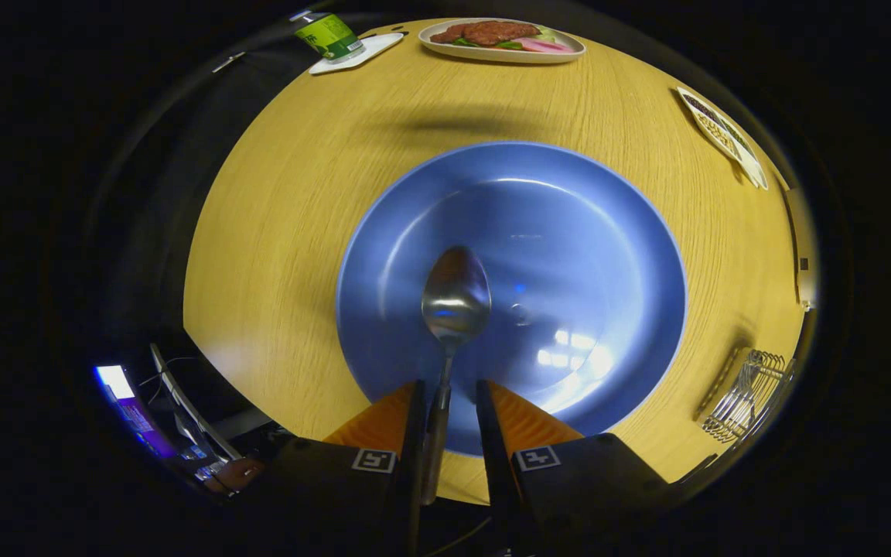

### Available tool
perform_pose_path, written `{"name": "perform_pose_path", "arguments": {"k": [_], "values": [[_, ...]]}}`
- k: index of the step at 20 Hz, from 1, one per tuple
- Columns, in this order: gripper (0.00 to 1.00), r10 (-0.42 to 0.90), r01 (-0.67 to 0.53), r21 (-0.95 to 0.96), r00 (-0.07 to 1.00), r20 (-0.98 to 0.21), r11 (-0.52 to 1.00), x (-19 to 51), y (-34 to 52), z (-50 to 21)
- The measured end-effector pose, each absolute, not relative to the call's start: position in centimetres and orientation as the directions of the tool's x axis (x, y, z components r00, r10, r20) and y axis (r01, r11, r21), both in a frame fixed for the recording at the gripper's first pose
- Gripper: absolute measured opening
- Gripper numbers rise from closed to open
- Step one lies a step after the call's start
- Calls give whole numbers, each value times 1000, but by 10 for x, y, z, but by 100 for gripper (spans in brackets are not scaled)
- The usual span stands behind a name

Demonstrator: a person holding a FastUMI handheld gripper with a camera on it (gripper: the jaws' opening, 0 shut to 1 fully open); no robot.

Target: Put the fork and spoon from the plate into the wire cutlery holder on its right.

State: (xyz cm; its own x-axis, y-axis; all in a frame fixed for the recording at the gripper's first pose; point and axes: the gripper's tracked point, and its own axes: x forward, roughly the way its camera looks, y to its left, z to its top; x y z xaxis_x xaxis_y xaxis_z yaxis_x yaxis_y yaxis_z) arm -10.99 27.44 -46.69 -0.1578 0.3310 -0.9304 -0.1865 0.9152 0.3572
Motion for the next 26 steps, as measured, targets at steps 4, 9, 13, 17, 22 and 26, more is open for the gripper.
{"name": "perform_pose_path", "arguments": {"k": [4, 9, 13, 17, 22, 26], "values": [[12, 329, -172, 356, -169, -929, 918, -111, 273, -472], [8, 381, -142, 396, -121, -916, 907, -96, 272, -463], [8, 413, -155, 422, -85, -907, 893, -87, 257, -438], [8, 426, -157, 430, -57, -903, 889, -80, 234, -416], [8, 429, -122, 430, -38, -903, 895, -77, 210, -409], [8, 455, -115, 453, -6, -890, 884, -68, 186, -384]]}}
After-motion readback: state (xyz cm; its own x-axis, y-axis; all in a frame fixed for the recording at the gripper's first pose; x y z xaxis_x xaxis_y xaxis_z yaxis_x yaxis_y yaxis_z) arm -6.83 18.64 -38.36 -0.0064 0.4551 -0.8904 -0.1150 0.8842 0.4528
